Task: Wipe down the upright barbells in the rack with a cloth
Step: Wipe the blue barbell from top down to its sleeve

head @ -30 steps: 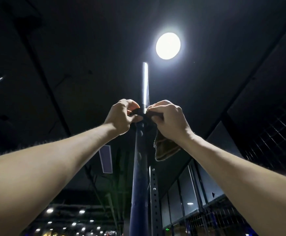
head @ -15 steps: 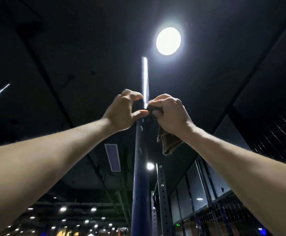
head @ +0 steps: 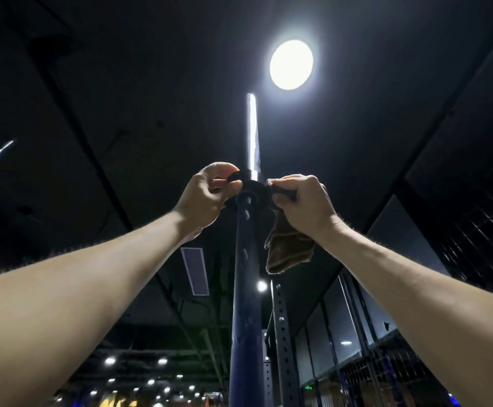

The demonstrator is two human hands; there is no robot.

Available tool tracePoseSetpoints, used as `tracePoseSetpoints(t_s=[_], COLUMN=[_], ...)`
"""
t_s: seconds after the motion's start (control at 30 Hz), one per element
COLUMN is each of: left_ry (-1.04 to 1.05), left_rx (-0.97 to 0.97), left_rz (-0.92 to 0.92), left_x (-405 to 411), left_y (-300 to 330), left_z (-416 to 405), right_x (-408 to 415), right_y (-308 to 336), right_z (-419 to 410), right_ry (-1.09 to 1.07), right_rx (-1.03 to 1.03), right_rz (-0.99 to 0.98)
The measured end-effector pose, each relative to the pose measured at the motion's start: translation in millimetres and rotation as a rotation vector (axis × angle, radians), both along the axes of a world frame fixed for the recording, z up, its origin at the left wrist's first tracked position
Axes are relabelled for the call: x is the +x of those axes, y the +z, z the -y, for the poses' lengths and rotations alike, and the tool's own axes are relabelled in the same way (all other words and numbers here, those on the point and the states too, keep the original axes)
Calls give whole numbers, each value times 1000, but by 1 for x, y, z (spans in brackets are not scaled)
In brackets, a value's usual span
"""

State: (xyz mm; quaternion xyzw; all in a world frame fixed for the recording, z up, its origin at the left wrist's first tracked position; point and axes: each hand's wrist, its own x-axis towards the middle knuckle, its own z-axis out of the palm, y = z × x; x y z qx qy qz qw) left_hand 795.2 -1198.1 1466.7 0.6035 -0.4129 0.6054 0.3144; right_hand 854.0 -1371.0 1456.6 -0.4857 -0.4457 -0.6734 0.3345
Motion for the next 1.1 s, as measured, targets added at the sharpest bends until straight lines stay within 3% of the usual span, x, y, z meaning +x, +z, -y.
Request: tracePoseSetpoints(t_s=[0.17,0.2,0.33,0.4,0.5,0.63,0.77,0.9,1.1], left_ry=[-137,-57,691,814,713,438,362,304,296], left_rx=[-32,-47,-6,4,-43,-91,-132,-154,-101], left_rz=[-92,-79,207,282,343,237,161,90,-69], left_x=[1,-1,-11,-14,-14,-10,-6,-12,-25], left_y=[-10,-10,-2,1,4,1,-2,-2,-10], left_z=[4,4,11,22,30,25,21,27,31], right_x=[1,-1,-11,-14,-11,0,3,10,-5], right_y=[1,2,3,3,2,1,0,-13,-18], right_z=[-2,-1,6,7,7,0,-2,1,25], right_ry=[-39,-72,-184,-203,-156,-118,-117,-256,-127], right_rx=[-5,-12,-26,-17,7,0,-47,-185,-19], right_rz=[-46,-55,4,35,46,-10,-80,-140,-194])
